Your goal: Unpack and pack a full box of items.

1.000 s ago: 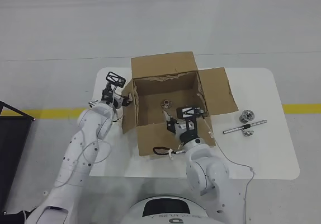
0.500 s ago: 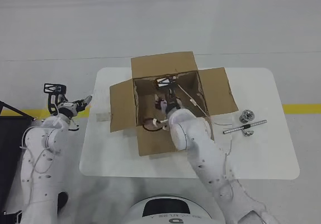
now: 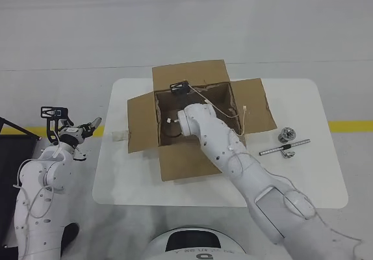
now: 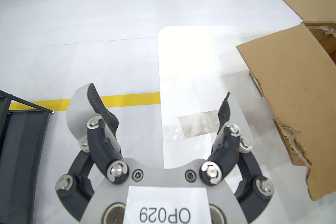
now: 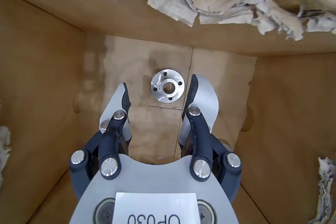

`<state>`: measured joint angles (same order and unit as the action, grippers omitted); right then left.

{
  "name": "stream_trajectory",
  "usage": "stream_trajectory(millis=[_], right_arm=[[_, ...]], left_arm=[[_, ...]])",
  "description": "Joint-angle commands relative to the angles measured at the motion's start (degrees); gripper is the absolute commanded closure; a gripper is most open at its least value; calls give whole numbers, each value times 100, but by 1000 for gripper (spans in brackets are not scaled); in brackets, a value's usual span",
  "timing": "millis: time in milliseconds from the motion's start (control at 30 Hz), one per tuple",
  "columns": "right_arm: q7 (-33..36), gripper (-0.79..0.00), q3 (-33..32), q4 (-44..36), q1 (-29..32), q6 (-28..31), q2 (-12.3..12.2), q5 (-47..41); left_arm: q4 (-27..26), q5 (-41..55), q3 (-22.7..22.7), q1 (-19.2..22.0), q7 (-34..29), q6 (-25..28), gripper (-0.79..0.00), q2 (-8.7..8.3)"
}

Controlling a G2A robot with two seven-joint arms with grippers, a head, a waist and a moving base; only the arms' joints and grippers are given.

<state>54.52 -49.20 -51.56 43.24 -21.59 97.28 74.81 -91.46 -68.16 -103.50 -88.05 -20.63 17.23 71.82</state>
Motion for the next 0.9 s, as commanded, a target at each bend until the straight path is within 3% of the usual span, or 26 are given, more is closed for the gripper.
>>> stream_trajectory(millis=[0,133,433,667,767,867], right_arm=[[-24,-446,27,358,-146,-47,65,-119],[-237,-391,-34,993,-379,-58,166,-435],[-779,-376,-119,2168,-762,92,374,-1026],[-1021,-345,-14,2646,-937,112,547,-1142],[-1071,-268,53,2735,-972,79,613,-1118],[-1097,-240,121,2856,-1019,57,692,-1107]], left_arm=[[0,0,0,0,0,0,-785,0],[0,0,0,0,0,0,-785,0],[0,0,0,0,0,0,-785,0],[0,0,0,0,0,0,-785,0],[0,0,0,0,0,0,-785,0],[0,0,0,0,0,0,-785,0]])
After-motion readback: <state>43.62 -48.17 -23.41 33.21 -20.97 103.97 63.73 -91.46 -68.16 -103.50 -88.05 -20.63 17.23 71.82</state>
